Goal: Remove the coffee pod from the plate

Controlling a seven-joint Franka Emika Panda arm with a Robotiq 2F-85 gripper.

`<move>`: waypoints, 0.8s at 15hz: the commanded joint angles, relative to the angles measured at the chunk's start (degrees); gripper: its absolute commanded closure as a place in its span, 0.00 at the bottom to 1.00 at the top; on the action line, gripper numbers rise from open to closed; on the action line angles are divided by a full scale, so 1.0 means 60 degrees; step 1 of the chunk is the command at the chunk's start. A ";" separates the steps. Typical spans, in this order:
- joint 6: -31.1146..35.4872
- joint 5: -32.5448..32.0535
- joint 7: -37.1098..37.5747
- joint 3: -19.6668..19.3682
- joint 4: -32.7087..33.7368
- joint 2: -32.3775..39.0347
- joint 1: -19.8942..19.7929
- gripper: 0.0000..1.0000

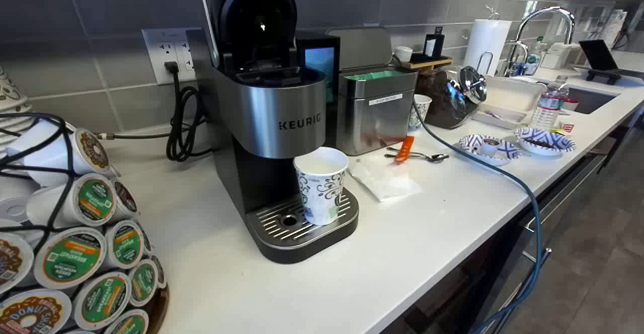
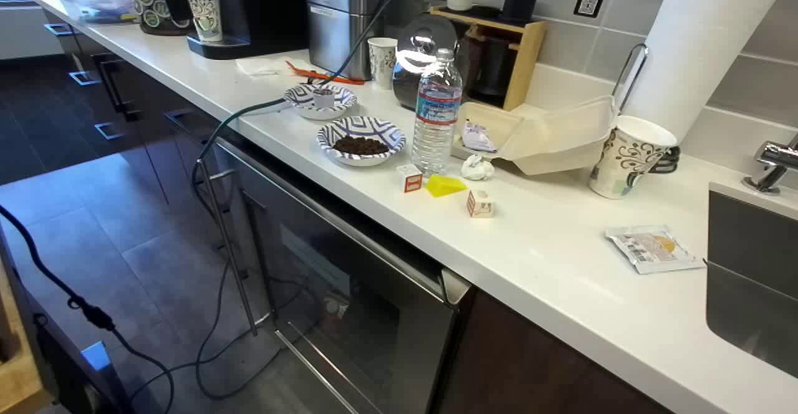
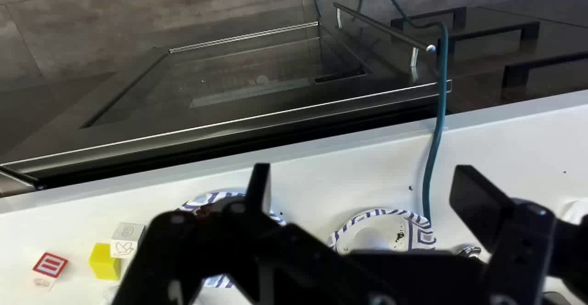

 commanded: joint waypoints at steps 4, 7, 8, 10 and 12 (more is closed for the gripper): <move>-0.0017 0.0097 -0.0077 0.0142 0.0016 0.0032 -0.0158 0.00; -0.0017 0.0097 -0.0077 0.0142 0.0016 0.0032 -0.0158 0.00; -0.0017 0.0097 -0.0077 0.0142 0.0016 0.0032 -0.0158 0.00; -0.0017 0.0097 -0.0077 0.0142 0.0016 0.0032 -0.0158 0.00; 0.0521 0.0796 0.0050 0.0295 0.0234 0.0909 0.0445 0.00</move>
